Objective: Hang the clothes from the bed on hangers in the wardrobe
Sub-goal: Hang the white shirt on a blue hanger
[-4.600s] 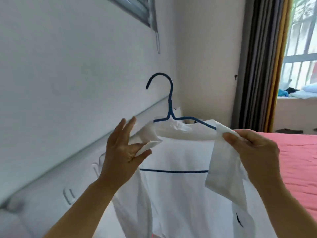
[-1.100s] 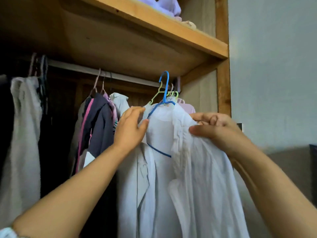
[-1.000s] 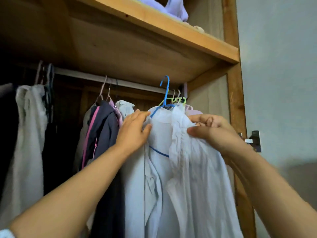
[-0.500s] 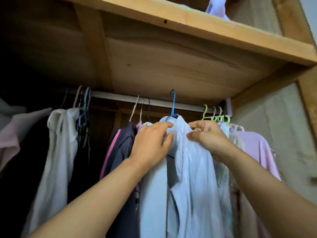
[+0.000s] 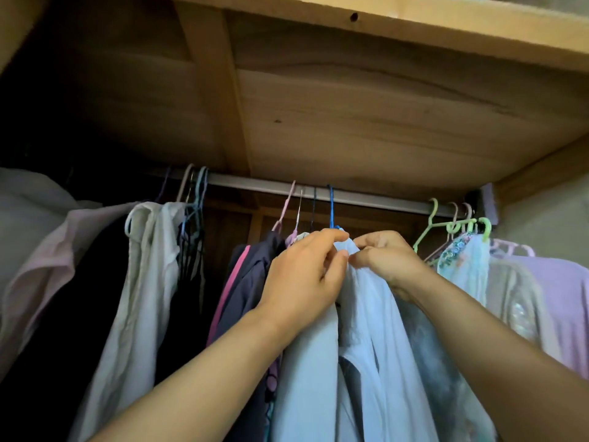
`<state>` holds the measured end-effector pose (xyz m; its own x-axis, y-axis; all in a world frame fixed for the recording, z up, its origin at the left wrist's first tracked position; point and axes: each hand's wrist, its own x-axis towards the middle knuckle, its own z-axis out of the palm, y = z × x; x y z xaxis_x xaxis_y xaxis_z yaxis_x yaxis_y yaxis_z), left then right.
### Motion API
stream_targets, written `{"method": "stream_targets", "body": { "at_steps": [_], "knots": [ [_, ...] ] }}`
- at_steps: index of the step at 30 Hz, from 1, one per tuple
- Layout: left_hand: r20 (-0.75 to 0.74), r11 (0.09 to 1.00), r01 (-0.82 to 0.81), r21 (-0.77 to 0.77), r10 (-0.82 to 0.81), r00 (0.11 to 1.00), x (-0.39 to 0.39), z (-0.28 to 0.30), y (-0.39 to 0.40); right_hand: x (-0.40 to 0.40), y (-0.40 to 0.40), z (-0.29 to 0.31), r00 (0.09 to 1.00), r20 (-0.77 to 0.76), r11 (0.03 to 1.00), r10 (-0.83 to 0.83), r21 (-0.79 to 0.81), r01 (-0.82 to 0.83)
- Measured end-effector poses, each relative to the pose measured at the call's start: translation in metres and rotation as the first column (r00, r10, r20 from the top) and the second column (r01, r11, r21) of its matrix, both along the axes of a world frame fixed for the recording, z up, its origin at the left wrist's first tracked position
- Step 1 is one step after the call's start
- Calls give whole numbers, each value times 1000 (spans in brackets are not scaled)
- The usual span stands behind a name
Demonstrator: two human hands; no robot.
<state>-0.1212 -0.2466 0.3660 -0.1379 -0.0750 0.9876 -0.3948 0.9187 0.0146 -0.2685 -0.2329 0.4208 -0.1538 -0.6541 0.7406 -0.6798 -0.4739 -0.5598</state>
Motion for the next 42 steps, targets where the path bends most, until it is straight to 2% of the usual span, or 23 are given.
{"method": "stream_targets", "body": {
  "at_steps": [5,12,16,19,22,25,27,30,34,37,41,42],
  "knots": [
    [3,1000,18,-3,-18,1000,4,-8,-1,5,11,-4,997,-39,998,-62,-24,61],
    [16,999,52,-6,-51,999,8,-24,4,1,59,-24,991,-6,961,-130,-247,125],
    [-29,997,64,-46,-65,997,13,-59,23,6,102,-66,984,-27,940,-178,-302,162],
    [-71,988,135,-73,-141,987,16,-94,43,10,131,-104,974,-19,927,-227,-310,210],
    [-68,968,237,-87,-243,968,12,-134,68,13,164,-150,971,47,928,-235,-285,239],
    [11,936,340,-89,-341,940,0,-182,100,16,206,-203,950,100,923,-296,-225,311],
    [78,904,427,-34,-423,903,-6,-214,119,18,234,-241,935,143,917,-324,-195,348],
    [175,820,549,160,-571,802,-18,-268,158,23,286,-304,889,229,904,-397,-73,422],
    [223,703,593,392,-698,680,-32,-325,212,42,362,-371,805,264,847,-532,134,515],
    [261,617,601,507,-775,576,-36,-352,264,61,426,-402,717,288,772,-635,233,591],
    [282,489,647,585,-871,403,-40,-379,349,95,520,-434,537,321,625,-780,358,693],
    [296,489,644,588,-871,391,-38,-380,349,91,523,-440,506,350,613,-788,386,689]
  ]
}}
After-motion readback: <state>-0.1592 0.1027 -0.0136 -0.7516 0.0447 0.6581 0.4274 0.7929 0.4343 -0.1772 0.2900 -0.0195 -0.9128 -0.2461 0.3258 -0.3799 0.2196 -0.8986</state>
